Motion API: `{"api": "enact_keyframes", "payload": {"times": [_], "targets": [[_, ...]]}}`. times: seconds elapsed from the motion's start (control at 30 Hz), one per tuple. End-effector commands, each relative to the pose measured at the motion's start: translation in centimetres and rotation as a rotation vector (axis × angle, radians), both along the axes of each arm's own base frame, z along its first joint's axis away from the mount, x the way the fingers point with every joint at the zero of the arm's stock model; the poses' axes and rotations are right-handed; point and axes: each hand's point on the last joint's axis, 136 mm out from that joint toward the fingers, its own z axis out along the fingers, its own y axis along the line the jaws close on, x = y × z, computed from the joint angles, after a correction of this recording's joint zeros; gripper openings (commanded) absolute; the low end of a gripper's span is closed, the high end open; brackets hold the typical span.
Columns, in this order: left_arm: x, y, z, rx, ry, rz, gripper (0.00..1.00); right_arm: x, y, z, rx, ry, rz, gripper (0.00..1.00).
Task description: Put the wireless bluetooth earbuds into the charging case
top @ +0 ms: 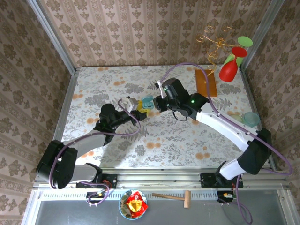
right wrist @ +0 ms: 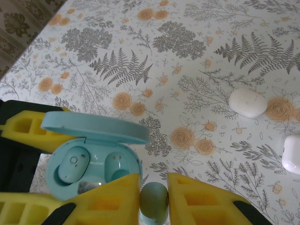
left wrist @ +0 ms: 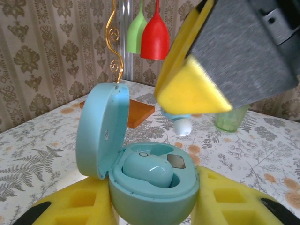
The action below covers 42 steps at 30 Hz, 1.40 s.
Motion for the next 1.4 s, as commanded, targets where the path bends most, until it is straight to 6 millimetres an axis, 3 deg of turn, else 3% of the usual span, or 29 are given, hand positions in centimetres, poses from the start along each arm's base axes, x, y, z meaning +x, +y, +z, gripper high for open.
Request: {"api": "enact_keyframes", "payload": {"times": [0.0, 0.97, 1.37], "targets": [[-0.5, -0.2, 0.5, -0.016, 0.009, -0.044, 0.28, 0.9, 0.9, 1.4, 0.005, -0.055, 0.012, 0.20], [0.1, -0.2, 0.1, -0.022, 0.045, -0.044, 0.28, 1.0, 2.4, 0.9, 0.058, -0.039, 0.037, 0.20], [0.2, 0.0, 1.0, -0.052, 0.038, -0.030, 0.27, 1.2, 2.3, -0.9, 0.010, -0.019, 0.036, 0.20]]}}
